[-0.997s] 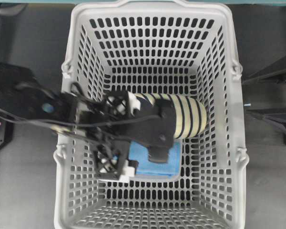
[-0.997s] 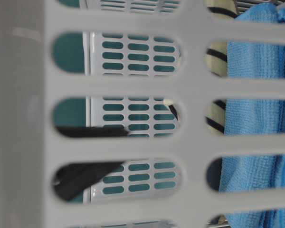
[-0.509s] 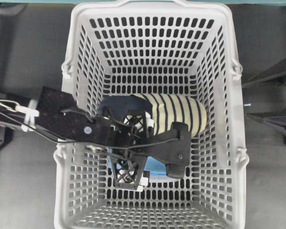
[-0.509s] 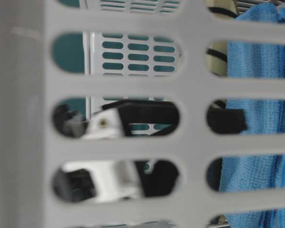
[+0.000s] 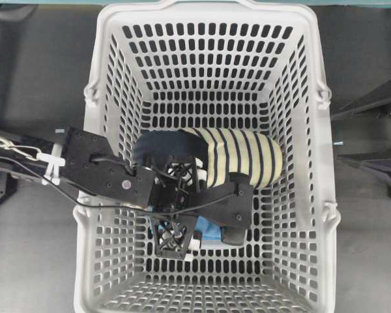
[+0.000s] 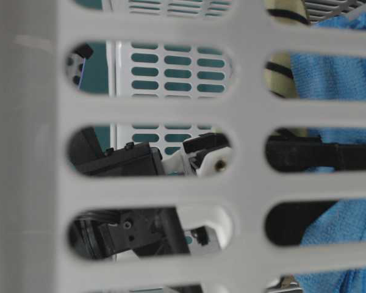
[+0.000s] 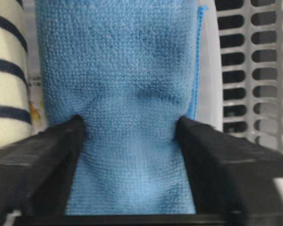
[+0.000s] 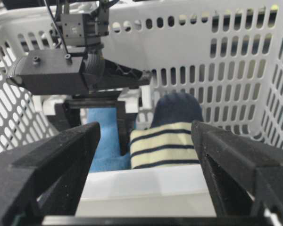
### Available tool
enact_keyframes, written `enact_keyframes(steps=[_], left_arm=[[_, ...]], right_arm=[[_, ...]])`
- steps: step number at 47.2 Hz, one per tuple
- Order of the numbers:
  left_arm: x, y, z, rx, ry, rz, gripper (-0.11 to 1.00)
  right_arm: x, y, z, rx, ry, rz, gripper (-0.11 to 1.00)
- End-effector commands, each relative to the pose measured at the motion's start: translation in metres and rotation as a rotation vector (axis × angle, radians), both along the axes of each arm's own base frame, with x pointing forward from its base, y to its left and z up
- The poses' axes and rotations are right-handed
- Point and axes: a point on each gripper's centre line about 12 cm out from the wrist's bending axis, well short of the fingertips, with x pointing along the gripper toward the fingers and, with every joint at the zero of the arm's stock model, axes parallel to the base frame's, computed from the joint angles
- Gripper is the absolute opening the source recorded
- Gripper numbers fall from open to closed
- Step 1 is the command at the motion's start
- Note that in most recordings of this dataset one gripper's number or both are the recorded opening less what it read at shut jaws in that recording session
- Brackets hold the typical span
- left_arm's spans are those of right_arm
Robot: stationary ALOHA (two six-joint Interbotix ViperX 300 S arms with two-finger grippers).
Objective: Pick up the blue cloth from the shopping basket with the left arm.
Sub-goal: 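Lower the left gripper and close it on the blue cloth's edge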
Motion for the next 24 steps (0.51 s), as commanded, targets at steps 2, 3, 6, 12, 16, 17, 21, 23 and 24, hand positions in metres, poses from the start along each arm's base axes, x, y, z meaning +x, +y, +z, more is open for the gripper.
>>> enact_keyframes(steps=[2, 3, 6, 12, 16, 17, 21, 23, 24], left_arm=[[0.000, -0.001, 0.001, 0.007, -0.006, -0.014, 0.58], [0.000, -0.001, 0.001, 0.007, -0.006, -0.014, 0.53], [-0.001, -0.001, 0.001, 0.010, -0.006, -0.018, 0.35], [-0.002, -0.001, 0.016, 0.003, -0.041, -0.019, 0.14], [-0.002, -0.001, 0.030, -0.003, -0.071, -0.019, 0.14], [-0.002, -0.001, 0.033, -0.005, -0.077, -0.017, 0.14], [-0.004, -0.003, 0.050, -0.016, -0.112, -0.015, 0.14], [-0.004, -0.005, 0.065, -0.023, -0.144, -0.018, 0.14], [-0.004, -0.005, 0.072, -0.025, -0.161, -0.020, 0.14]], right_arm=[[0.001, 0.000, 0.004, 0.003, -0.015, -0.001, 0.75], [0.001, 0.000, 0.003, 0.003, -0.015, 0.001, 0.75], [0.001, 0.000, 0.004, 0.003, -0.023, -0.001, 0.75], [-0.002, 0.000, 0.004, 0.004, -0.031, -0.001, 0.75], [-0.003, 0.000, 0.004, 0.005, -0.035, -0.001, 0.75], [-0.004, 0.000, 0.004, 0.005, -0.037, -0.001, 0.75], [-0.005, 0.000, 0.005, 0.004, -0.044, -0.001, 0.75], [-0.006, 0.000, 0.007, 0.004, -0.052, -0.001, 0.75], [-0.006, 0.000, 0.007, 0.004, -0.052, -0.001, 0.75]])
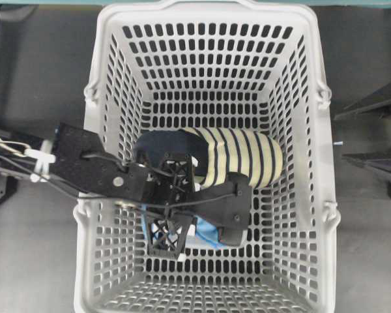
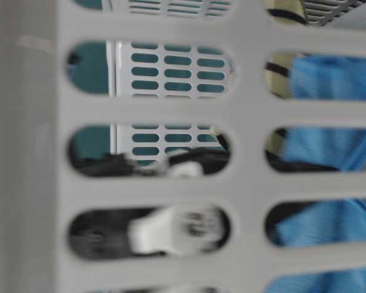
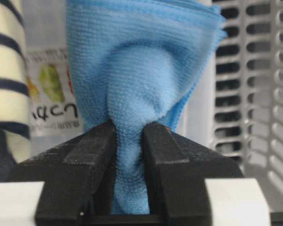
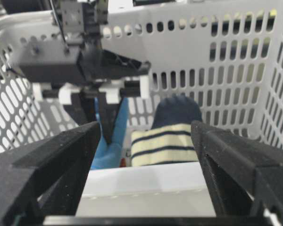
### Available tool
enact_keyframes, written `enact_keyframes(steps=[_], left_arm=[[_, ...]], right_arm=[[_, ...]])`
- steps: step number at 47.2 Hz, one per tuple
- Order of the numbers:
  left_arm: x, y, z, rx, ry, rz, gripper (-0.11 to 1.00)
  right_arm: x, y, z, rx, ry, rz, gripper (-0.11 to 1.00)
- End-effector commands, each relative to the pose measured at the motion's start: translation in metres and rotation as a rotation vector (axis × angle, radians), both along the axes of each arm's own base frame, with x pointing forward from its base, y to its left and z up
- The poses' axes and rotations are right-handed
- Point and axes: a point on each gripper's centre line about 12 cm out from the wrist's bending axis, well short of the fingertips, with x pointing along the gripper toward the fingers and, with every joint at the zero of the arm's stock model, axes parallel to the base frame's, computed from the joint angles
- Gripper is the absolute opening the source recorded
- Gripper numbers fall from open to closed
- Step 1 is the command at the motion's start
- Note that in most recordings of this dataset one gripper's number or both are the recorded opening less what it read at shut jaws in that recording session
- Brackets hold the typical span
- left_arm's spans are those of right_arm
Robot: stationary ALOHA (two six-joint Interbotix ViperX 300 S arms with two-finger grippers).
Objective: Pick up the blue cloth from the shopping basket with the left arm.
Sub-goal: 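Lower the left gripper and close it on the blue cloth's edge, then lift the gripped blue cloth upward with the left gripper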
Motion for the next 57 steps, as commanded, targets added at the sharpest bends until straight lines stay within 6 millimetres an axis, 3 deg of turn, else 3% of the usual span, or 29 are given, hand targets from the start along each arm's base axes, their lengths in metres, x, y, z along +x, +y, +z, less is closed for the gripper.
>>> enact_keyframes(steps=[1, 14, 21, 57], left_arm=[[0.000, -0.005, 0.051, -0.021, -0.121, -0.013, 0.14], [-0.008, -0.004, 0.156, -0.055, -0.297, -0.013, 0.14], [-0.021, 0.001, 0.187, -0.057, -0.325, -0.010, 0.14], [-0.028, 0.005, 0.180, -0.062, -0.305, 0.007, 0.14]], right_arm=[[0.000, 0.000, 0.005, 0.002, -0.023, 0.000, 0.75], [-0.004, 0.000, 0.005, 0.004, -0.031, -0.001, 0.75], [-0.004, 0.000, 0.006, 0.002, -0.037, 0.000, 0.75], [-0.005, 0.000, 0.006, 0.004, -0.040, -0.002, 0.75]])
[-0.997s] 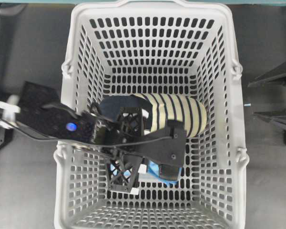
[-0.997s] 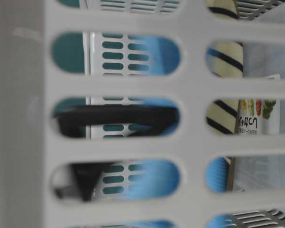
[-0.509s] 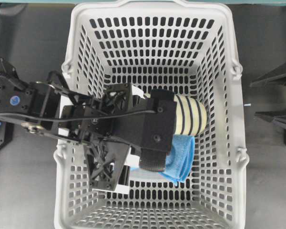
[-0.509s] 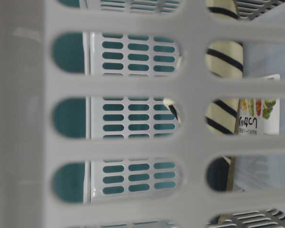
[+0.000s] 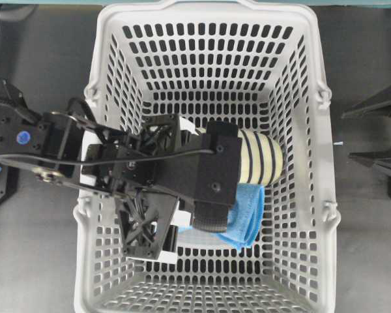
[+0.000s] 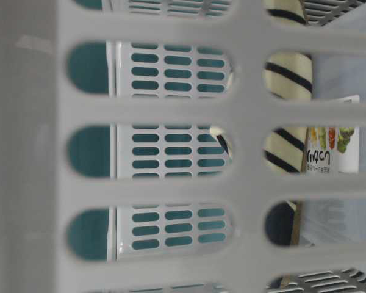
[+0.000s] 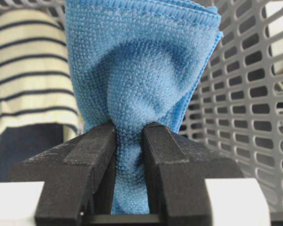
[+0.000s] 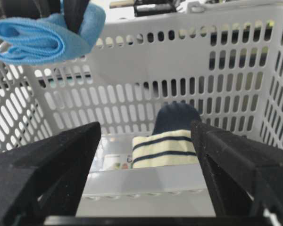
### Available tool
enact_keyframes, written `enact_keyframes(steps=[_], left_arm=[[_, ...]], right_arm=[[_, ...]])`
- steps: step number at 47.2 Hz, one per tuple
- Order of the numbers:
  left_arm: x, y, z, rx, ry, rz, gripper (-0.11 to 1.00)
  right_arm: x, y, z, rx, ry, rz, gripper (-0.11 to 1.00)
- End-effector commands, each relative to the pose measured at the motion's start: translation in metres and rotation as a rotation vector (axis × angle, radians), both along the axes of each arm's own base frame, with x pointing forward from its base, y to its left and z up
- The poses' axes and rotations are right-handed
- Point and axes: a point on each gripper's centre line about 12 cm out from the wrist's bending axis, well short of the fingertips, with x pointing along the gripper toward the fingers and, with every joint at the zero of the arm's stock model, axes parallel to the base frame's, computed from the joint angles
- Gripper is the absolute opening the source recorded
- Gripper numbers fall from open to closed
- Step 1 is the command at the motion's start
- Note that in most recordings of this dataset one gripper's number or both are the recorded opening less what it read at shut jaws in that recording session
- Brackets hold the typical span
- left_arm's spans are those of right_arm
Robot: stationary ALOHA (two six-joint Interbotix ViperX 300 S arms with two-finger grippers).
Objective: Pick up the blue cloth from the shopping basket with the left arm.
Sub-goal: 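Lift the gripped blue cloth upward with the left gripper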
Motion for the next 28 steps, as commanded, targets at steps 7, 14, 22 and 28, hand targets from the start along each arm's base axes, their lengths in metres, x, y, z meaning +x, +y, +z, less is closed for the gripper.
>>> enact_keyframes(steps=[7, 14, 22, 28], left_arm=[[-0.012, 0.004, 0.020, -0.011, -0.067, 0.005, 0.14], [-0.014, 0.004, 0.029, -0.024, -0.128, 0.001, 0.14], [-0.028, 0.007, 0.036, -0.030, -0.165, 0.000, 0.14], [-0.040, 0.009, 0.040, -0.034, -0.182, 0.001, 0.14]], right_arm=[[0.001, 0.000, 0.004, 0.006, -0.012, -0.002, 0.73], [0.002, 0.000, 0.005, 0.011, -0.026, -0.003, 0.70], [0.002, 0.000, 0.010, 0.022, -0.058, -0.005, 0.70], [0.001, 0.000, 0.009, 0.024, -0.056, -0.005, 0.70]])
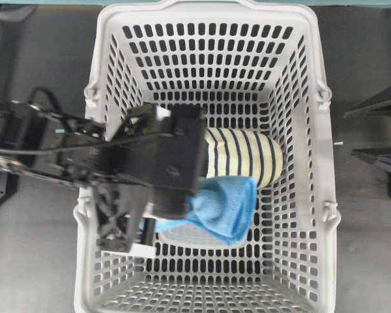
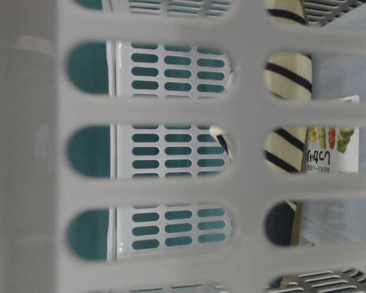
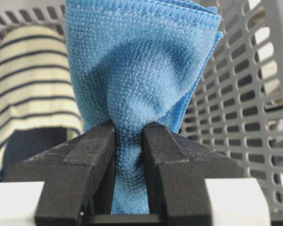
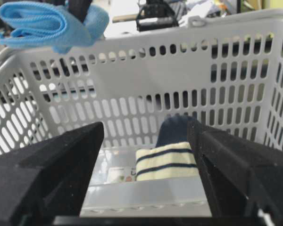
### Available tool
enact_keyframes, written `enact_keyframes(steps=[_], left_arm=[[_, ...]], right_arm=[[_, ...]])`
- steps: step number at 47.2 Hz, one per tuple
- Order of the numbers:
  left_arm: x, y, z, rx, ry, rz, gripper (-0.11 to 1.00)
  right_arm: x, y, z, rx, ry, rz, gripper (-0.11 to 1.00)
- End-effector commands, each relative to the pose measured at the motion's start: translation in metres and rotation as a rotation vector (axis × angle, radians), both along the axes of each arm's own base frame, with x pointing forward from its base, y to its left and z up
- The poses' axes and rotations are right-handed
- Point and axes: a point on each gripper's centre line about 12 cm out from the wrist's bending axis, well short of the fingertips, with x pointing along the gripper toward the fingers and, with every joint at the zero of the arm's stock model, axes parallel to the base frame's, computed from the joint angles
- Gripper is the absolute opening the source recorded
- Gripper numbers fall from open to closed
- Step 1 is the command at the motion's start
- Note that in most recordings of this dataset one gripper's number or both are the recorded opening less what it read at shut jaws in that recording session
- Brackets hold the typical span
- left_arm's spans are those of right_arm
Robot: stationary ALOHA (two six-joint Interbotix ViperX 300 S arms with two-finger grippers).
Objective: Pick up the blue cloth from the shopping basket with the left arm.
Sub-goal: 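Lift the gripped blue cloth upward with the left gripper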
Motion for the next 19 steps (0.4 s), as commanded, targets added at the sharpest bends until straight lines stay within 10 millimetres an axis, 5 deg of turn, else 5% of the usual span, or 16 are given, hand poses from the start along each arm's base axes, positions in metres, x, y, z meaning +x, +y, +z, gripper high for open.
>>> enact_keyframes(steps=[1, 19], left_arm=[[-0.015, 0.004, 0.021, -0.010, -0.068, 0.002, 0.14], [-0.035, 0.021, 0.022, -0.036, -0.257, 0.024, 0.14]], right_arm=[[0.001, 0.000, 0.004, 0.003, -0.017, 0.000, 0.70], [0.002, -0.001, 0.008, 0.010, -0.050, -0.005, 0.70]])
